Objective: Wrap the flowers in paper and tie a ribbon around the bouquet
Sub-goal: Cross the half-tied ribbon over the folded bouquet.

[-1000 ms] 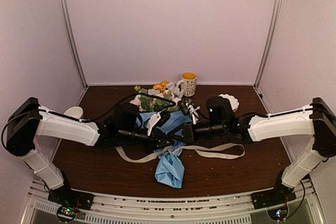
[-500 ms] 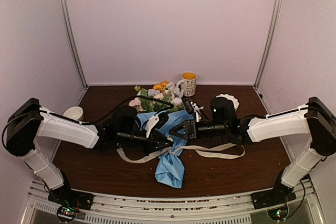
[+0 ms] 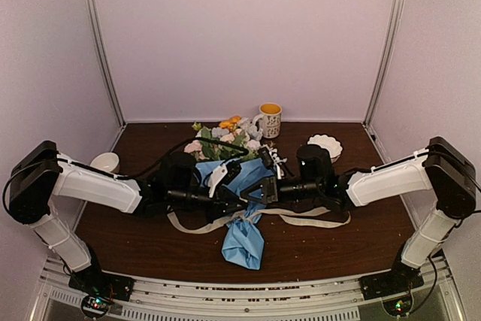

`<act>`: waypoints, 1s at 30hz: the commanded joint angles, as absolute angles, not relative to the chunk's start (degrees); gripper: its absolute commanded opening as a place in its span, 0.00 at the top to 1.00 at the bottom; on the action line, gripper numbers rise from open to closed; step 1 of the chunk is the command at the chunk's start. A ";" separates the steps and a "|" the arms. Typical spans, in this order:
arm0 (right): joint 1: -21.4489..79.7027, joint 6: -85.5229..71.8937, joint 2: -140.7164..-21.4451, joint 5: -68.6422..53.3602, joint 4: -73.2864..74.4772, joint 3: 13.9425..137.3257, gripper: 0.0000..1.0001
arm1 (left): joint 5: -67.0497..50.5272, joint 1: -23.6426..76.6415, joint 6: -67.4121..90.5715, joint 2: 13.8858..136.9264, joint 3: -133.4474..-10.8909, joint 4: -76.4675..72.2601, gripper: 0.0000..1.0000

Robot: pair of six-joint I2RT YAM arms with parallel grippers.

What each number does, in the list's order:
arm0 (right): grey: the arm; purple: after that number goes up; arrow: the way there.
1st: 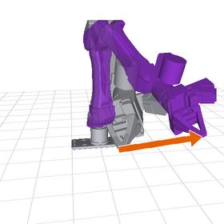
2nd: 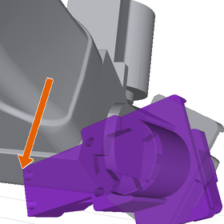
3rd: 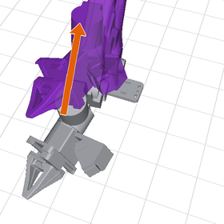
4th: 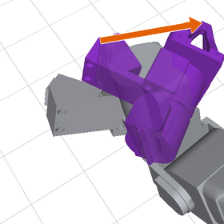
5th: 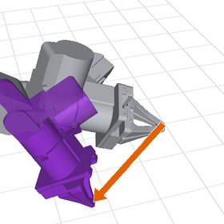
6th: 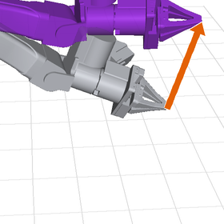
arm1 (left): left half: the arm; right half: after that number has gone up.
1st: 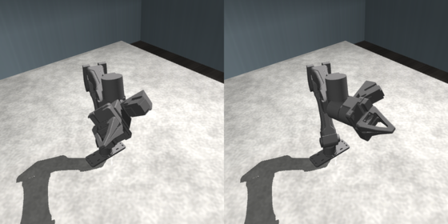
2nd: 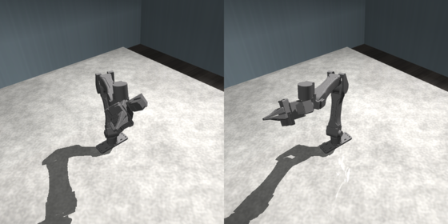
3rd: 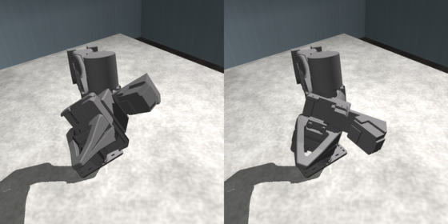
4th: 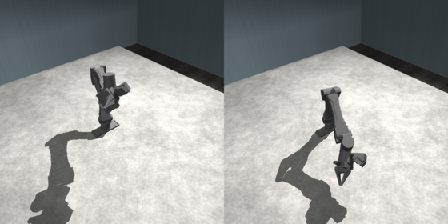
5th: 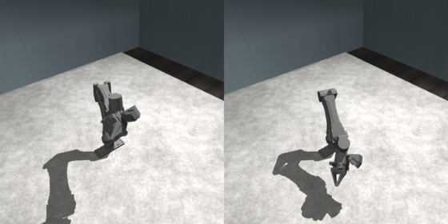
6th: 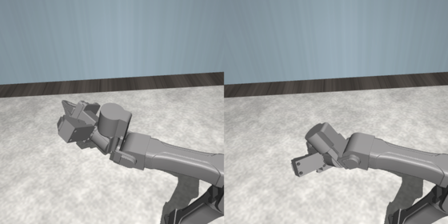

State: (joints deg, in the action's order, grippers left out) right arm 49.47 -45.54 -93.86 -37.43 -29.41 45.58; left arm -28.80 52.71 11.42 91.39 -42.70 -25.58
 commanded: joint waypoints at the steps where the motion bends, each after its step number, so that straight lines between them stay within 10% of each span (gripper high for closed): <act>1: 49.68 -46.65 -94.62 -41.82 -33.55 44.65 0.85 | -27.75 52.65 10.35 91.11 -43.04 -27.57 1.00; 9: 49.64 -47.80 -93.18 -41.61 -36.17 42.54 1.00 | -25.82 52.56 9.44 90.37 -43.36 -24.62 1.00; 12: 49.59 -46.45 -92.09 -40.00 -34.20 42.66 1.00 | -24.63 52.54 7.63 89.67 -44.28 -20.06 0.75; 18: 49.50 -44.53 -91.04 -38.66 -30.77 43.54 1.00 | -22.06 52.41 5.55 87.19 -43.26 -14.69 0.65; 23: 49.49 -43.95 -91.18 -38.85 -29.87 44.15 1.00 | -22.51 52.34 4.43 86.15 -42.11 -14.41 1.00; 30: 51.23 -34.88 -85.87 -33.56 -21.33 44.13 0.92 | -25.55 51.46 7.58 83.08 -43.07 -19.52 1.00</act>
State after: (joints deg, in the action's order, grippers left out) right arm 49.98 -41.34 -91.31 -37.91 -25.23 43.77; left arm -23.42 52.31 5.91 86.21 -42.65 -13.85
